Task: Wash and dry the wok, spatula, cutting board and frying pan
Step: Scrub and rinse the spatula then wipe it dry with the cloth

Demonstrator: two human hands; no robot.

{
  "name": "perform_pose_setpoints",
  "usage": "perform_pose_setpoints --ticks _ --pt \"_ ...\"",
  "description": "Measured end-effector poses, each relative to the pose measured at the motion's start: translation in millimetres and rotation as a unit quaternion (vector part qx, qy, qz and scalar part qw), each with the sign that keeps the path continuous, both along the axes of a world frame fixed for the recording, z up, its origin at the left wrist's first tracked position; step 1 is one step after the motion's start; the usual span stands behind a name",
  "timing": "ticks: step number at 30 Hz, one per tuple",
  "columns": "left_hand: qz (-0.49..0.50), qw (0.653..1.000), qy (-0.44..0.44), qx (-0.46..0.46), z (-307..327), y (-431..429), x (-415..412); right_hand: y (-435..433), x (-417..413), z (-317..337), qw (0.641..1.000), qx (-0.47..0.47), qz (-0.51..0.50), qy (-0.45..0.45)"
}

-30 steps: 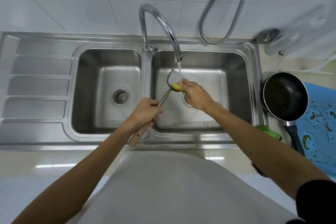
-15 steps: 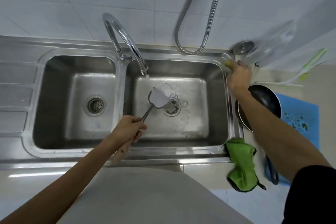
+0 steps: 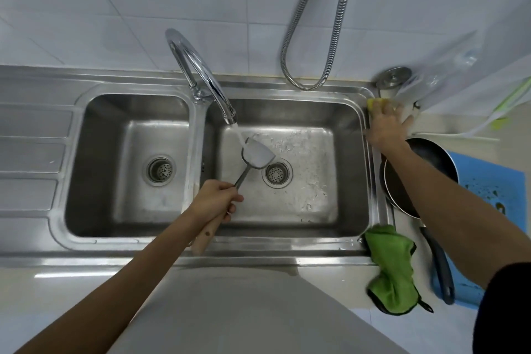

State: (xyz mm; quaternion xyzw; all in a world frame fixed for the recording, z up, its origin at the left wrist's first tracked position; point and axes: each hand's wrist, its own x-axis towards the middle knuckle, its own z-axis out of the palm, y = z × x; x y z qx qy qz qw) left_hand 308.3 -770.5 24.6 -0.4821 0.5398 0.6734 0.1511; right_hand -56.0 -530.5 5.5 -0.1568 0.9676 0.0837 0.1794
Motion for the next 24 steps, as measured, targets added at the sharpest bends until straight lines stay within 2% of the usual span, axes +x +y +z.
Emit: perform_pose_setpoints --ticks 3,5,7,9,11,13,14,15,16,17,18,24 --pt "0.024 1.000 -0.002 0.000 2.0 2.8 -2.6 -14.5 28.4 4.9 0.996 -0.070 -0.003 0.057" --pt "0.040 0.999 0.000 0.010 5.4 4.7 -5.1 -31.2 66.5 5.4 0.981 -0.173 0.035 0.076" --pt "0.053 0.998 0.014 0.044 9.1 5.6 -8.2 -56.7 117.6 4.2 0.950 -0.309 -0.013 -0.039" --pt "0.071 0.993 0.035 0.089 14.1 5.8 -13.1 -84.2 171.0 2.2 0.893 -0.382 -0.120 -0.207" --pt "0.080 0.990 0.049 0.106 19.1 5.4 -19.8 -111.8 212.5 -1.5 0.797 -0.423 -0.239 -0.358" --pt "0.080 0.991 0.060 0.094 23.7 5.1 -25.5 -135.3 235.3 -3.6 0.637 -0.485 -0.358 -0.480" --pt "0.082 0.991 0.064 0.088 25.8 5.2 -27.5 -144.7 240.0 -2.0 0.555 -0.513 -0.401 -0.517" --pt "0.089 0.990 0.066 0.090 27.6 4.6 -28.5 -152.8 241.3 0.5 0.492 -0.529 -0.436 -0.537" --pt "0.102 0.987 0.067 0.102 29.0 3.3 -29.3 -159.4 240.5 2.7 0.449 -0.536 -0.461 -0.546" --pt "0.120 0.983 0.068 0.121 30.0 1.5 -29.8 -164.2 238.4 5.3 0.425 -0.541 -0.473 -0.550" --pt "0.134 0.979 0.066 0.135 31.3 -0.8 -30.0 -167.7 235.3 6.6 0.417 -0.545 -0.474 -0.552" --pt "0.069 0.995 0.051 0.060 38.0 -11.9 -21.1 -173.5 212.2 9.0 0.408 -0.577 -0.492 -0.508"
